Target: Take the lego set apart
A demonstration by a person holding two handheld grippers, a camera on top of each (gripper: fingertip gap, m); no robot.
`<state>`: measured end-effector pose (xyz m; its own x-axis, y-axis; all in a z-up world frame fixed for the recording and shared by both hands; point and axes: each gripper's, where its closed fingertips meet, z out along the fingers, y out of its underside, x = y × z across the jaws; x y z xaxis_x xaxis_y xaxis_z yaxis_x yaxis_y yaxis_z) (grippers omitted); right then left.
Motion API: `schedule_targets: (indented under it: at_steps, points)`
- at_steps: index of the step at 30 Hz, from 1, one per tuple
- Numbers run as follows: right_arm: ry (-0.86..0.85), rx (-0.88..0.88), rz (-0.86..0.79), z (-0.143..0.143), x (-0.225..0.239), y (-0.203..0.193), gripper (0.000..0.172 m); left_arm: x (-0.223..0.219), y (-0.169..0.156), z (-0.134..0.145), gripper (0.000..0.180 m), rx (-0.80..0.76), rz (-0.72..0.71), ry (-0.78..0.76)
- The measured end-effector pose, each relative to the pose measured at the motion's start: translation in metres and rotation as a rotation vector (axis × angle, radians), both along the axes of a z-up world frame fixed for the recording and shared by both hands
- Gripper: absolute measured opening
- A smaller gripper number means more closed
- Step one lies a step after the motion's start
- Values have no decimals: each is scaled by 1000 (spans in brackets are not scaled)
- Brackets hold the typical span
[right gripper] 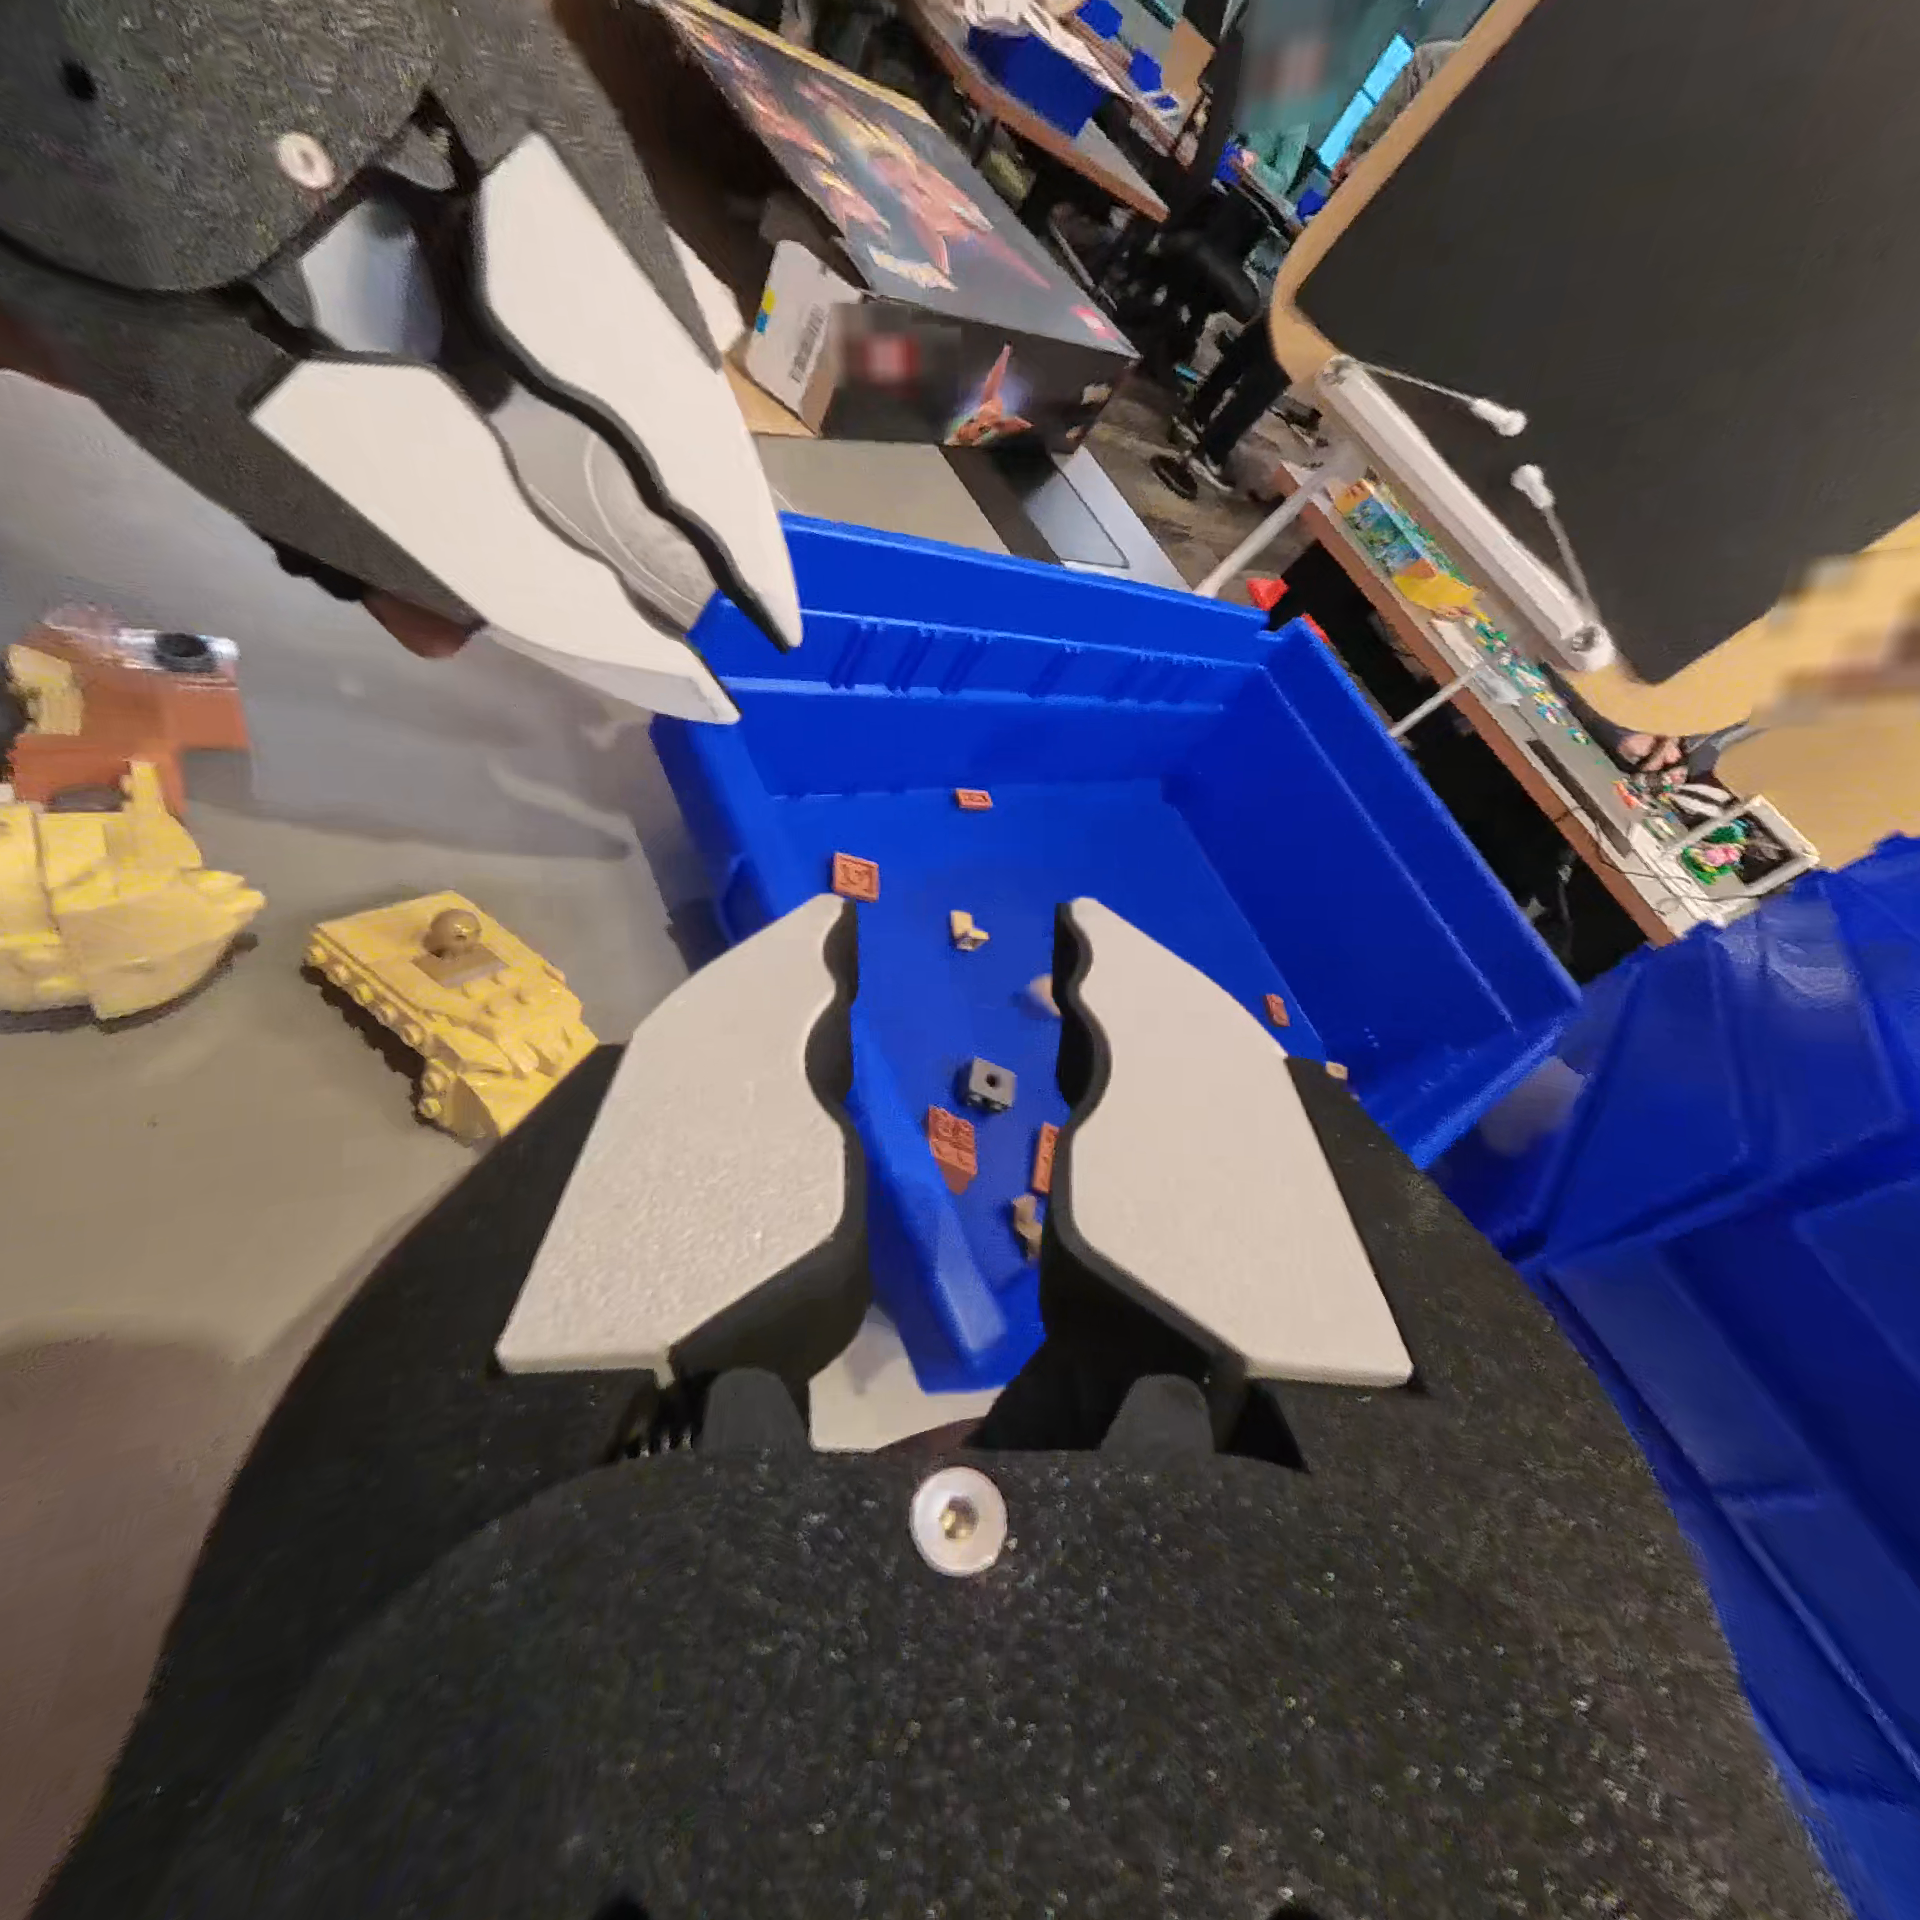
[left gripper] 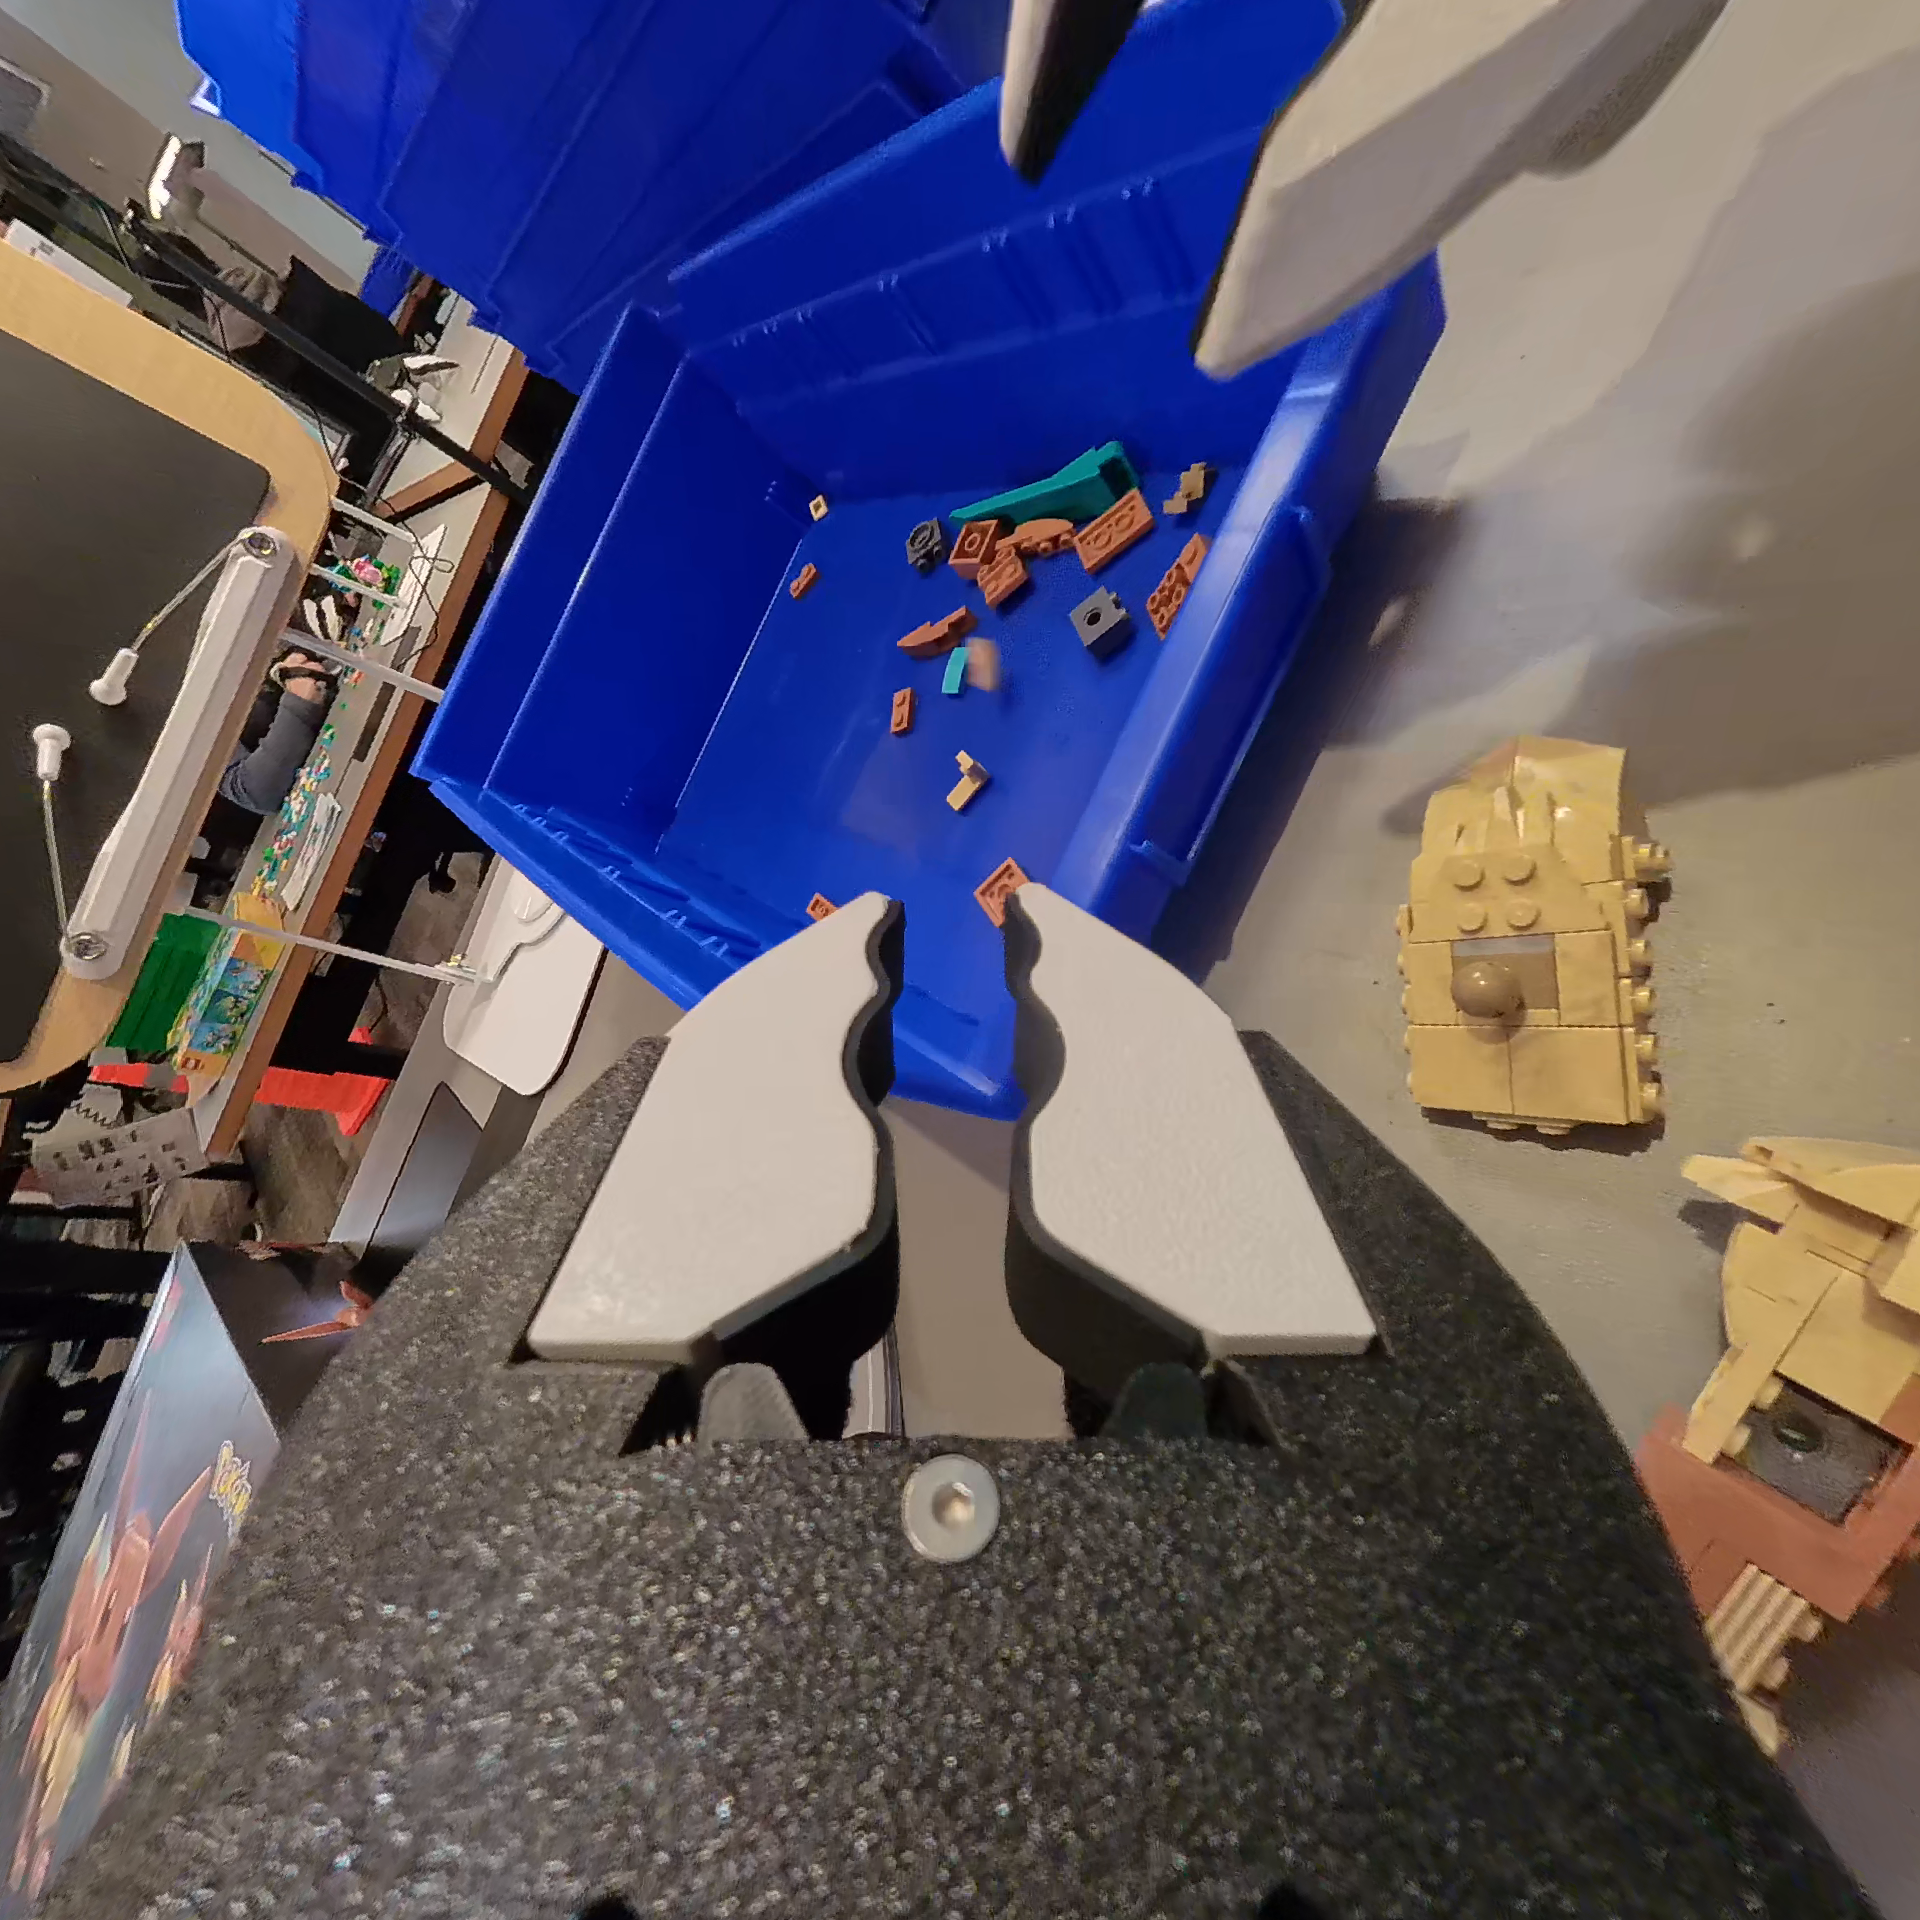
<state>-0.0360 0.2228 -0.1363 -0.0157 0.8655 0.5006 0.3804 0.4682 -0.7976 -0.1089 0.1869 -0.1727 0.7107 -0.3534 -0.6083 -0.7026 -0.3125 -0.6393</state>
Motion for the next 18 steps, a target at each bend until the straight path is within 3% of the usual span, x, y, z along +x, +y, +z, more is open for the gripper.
schedule_targets:
  at_steps: [5,8,12,18]
  points:
    - [-180,2,181,-52,8,-38,36,8,-5,-5,18,-34,-59,-55]
    - [-289,33,244,-78,13,-52,44,22,-12,-12,18,-118,-137,-152]
    - [-364,1,295,-94,15,-60,53,40,-25,-26,19,-243,-229,-207]
    - [-392,14,318,-101,18,-54,50,61,-39,-41,21,-371,-317,-230]
